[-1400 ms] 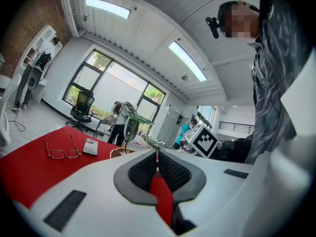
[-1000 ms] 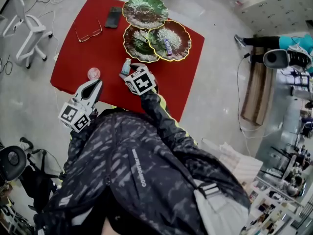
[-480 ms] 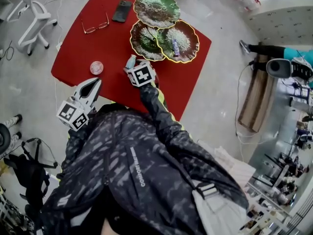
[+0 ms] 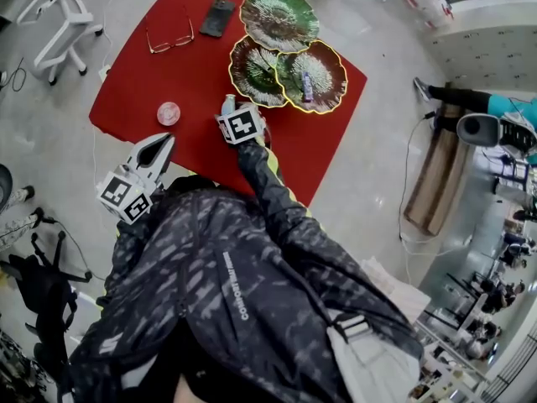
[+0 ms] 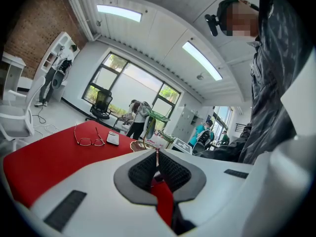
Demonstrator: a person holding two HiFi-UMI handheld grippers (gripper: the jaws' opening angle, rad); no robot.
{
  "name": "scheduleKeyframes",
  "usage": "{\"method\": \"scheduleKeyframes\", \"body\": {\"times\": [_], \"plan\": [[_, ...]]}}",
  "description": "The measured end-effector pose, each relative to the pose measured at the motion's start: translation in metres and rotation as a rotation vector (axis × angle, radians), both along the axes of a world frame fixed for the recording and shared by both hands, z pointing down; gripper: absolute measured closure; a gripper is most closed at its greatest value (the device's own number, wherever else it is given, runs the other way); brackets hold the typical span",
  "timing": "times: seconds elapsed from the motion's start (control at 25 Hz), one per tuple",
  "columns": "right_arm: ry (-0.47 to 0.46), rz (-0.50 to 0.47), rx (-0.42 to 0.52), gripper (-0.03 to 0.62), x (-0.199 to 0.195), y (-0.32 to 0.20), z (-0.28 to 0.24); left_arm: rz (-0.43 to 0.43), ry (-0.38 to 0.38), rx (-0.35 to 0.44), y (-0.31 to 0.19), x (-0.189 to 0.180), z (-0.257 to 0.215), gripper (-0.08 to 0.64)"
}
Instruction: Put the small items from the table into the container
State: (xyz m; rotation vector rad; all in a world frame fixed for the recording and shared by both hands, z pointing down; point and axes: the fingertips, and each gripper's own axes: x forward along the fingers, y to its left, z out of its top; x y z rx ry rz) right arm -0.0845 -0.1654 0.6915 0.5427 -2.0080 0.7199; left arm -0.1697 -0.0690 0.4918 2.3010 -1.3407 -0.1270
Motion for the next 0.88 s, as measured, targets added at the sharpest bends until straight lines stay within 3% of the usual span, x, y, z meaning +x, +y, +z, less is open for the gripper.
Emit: {"method": "scheduleKeyframes", "body": {"times": [0.12, 0.24, 0.32, 0.88], "plan": [[0.011, -0.021, -0.012, 0.322, 0.0, 0.001, 0.007, -0.004, -0.001, -0.002, 0.0, -0.001, 0.0, 0.541], [0.167, -0.03, 0.045, 0.322, 0.027, -0.006, 0.014, -0.007, -0.002, -0.007, 0.0, -0.003, 0.001, 0.543], [0.222, -0.046, 0.094, 0.323, 0.035, -0.011, 0.015, -0.009, -0.002, -0.012, 0.0, -0.004, 0.003, 0.542], [0.183, -0.038, 0.086, 0.387, 0.037, -0.012, 0.018, 0.016, 0.012, 0.003, -0.006, 0.002, 0.001, 0.541]]}}
